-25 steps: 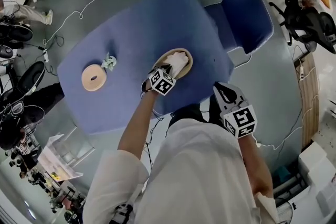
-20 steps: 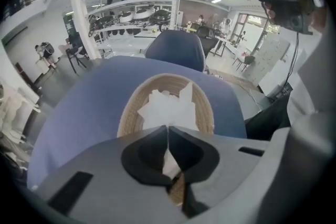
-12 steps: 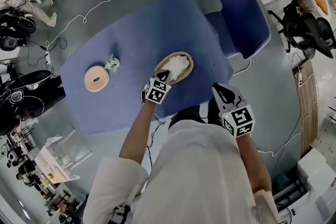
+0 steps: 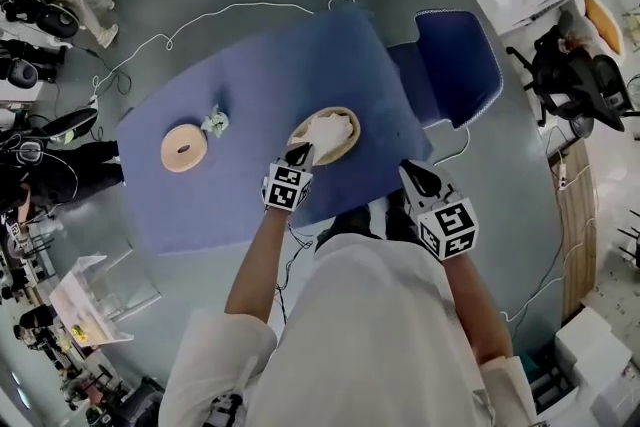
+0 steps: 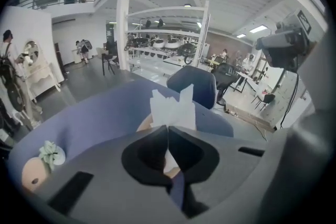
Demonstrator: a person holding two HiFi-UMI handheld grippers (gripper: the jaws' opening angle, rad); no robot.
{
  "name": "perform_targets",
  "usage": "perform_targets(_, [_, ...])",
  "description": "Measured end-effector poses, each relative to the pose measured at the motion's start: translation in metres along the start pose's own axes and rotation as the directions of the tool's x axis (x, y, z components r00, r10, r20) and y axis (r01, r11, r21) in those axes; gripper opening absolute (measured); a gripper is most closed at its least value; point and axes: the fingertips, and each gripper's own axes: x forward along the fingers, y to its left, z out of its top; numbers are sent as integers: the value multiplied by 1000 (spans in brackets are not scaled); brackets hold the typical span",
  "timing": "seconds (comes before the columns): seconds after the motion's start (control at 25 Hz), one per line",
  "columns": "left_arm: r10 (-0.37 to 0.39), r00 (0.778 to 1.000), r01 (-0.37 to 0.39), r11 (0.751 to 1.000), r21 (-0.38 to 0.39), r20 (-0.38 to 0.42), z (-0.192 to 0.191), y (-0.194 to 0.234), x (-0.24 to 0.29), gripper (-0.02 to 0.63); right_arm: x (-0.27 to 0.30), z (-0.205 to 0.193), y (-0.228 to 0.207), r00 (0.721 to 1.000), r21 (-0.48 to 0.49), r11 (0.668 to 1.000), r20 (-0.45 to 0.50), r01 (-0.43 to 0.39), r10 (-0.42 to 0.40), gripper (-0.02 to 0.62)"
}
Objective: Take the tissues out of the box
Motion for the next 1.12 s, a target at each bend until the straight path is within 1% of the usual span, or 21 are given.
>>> perform_targets(0.32, [98,992,-95,994,-43,73,10,-6,-38,12,-22,8,-8,999,-35,999,25,-31,32,43])
perform_targets(0.56, [186,976,-181,982,-49,118,14,-14,-68,14,-31,7,-12,997,-52,996,34,-70,72,43])
perform_targets(0.72, [252,956,-248,968,-42,153,17,-22,-91,14,-32,7,-15,994,-64,992,34,-105,107,43])
perform_targets(0.88, [304,935,-298,953,-56,186,21,-36,-118,13,-36,11,-16,989,-86,987,34,-139,142,43])
perform_targets(1.12, [382,881,-364,924,-115,281,47,-63,-176,12,-40,27,-7,976,-145,968,42,-204,213,43])
